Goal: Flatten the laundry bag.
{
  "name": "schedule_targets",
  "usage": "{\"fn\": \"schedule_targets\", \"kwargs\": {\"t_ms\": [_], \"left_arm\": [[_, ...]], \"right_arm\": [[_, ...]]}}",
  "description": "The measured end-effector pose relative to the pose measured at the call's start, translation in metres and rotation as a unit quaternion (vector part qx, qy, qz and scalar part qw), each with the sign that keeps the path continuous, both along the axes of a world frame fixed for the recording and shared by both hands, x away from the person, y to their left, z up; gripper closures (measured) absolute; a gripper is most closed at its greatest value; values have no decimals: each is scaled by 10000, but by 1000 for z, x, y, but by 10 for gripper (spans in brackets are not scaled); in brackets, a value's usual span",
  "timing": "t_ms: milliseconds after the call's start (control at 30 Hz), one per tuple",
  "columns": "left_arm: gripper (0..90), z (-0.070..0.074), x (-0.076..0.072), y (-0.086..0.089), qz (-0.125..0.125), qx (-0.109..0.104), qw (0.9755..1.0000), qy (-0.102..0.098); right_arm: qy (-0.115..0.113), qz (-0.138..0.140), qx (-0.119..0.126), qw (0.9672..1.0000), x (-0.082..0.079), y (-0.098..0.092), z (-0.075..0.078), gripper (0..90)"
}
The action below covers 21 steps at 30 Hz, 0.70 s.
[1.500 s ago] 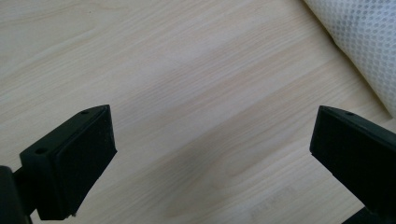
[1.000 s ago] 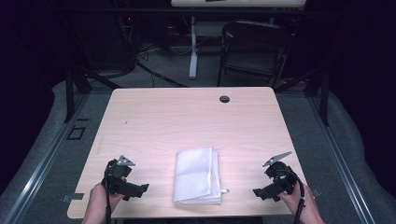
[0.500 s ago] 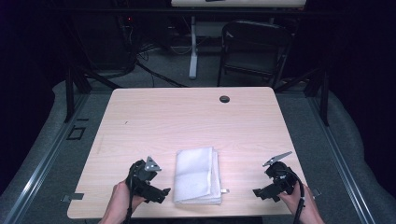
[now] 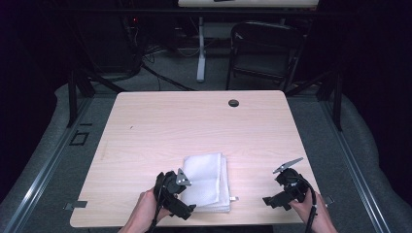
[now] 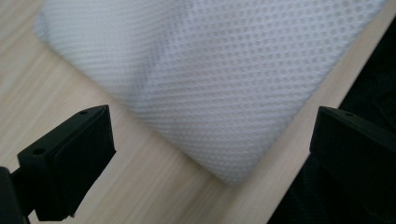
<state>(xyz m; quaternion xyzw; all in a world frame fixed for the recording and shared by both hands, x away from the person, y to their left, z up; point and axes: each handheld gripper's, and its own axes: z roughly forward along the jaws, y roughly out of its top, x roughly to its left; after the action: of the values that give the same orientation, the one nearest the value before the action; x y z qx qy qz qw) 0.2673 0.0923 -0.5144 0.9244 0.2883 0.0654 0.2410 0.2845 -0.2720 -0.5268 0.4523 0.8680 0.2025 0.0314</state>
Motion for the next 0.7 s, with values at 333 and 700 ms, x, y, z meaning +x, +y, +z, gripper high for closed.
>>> {"fn": "schedule_targets", "kwargs": {"t_ms": [333,700], "left_arm": [[1,-2,-1,-25,-254,-20,9997,-2],[4,-4,-3,-61,-455,116,9987,-183]], "right_arm": [[14,-38,114,9999,0,2,-4,0],[155,95,-50,9998,2,0,-2,0]]}}
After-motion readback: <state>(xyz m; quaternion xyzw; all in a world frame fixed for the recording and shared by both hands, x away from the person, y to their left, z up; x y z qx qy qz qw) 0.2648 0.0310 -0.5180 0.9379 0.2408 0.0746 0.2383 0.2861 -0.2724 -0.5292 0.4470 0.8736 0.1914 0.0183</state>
